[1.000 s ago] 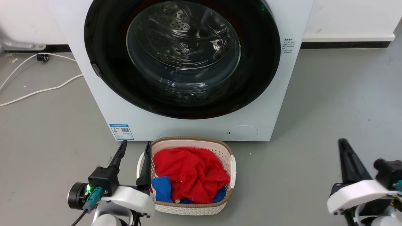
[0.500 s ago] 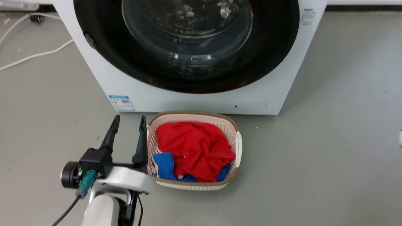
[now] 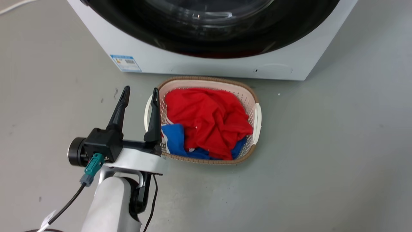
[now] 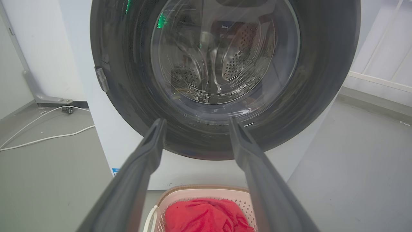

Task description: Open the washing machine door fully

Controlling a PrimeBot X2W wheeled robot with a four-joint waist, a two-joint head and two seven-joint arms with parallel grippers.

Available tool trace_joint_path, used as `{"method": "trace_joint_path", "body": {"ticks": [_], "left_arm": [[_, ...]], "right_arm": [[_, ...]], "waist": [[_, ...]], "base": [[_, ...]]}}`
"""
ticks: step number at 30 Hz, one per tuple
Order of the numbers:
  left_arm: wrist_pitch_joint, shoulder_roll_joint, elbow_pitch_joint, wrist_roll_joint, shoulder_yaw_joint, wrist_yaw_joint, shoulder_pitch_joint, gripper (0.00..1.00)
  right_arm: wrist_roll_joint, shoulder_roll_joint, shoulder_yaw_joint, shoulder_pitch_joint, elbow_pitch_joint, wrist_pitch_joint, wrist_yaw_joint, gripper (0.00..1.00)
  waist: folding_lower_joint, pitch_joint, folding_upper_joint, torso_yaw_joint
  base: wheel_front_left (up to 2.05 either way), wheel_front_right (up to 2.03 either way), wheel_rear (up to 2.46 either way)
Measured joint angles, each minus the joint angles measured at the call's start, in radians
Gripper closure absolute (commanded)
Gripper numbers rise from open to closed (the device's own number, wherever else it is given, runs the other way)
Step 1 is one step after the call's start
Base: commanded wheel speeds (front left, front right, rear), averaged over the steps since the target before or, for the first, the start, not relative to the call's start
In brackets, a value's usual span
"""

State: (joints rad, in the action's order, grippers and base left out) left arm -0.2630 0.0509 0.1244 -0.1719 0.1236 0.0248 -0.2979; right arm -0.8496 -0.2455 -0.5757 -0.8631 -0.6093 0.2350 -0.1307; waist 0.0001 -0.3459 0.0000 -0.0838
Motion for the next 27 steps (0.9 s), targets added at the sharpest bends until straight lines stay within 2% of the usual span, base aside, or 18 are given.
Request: {"method": "trace_joint_path", "body": {"ticks": [6, 11, 20, 27], "left_arm": [[0.000, 0.000, -0.015, -0.006, 0.023, -0.016, -0.039, 0.00], [0.000, 0.000, -0.025, -0.005, 0.032, -0.018, -0.060, 0.00], [0.000, 0.000, -0.043, -0.009, 0.068, -0.029, -0.097, 0.00], [0.000, 0.000, -0.060, -0.023, 0.101, -0.043, -0.122, 0.00]], "right_arm": [[-0.166, -0.002, -0.019, -0.144, -0.092, 0.295, 0.000, 1.00], [-0.216, 0.015, 0.001, -0.248, -0.127, 0.477, 0.000, 1.00], [-0.165, 0.046, 0.043, -0.403, -0.116, 0.589, 0.000, 1.00], [-0.087, 0.066, 0.048, -0.498, -0.106, 0.625, 0.000, 1.00]], "waist": [[0.0001, -0.068, 0.0000, -0.015], [0.0000, -0.110, 0.0000, -0.022], [0.0000, -0.178, 0.0000, -0.042], [0.0000, -0.227, 0.0000, -0.069]], "base": [[0.00, 0.00, 0.00], [0.00, 0.00, 0.00], [0.00, 0.00, 0.00], [0.00, 0.00, 0.00]]}}
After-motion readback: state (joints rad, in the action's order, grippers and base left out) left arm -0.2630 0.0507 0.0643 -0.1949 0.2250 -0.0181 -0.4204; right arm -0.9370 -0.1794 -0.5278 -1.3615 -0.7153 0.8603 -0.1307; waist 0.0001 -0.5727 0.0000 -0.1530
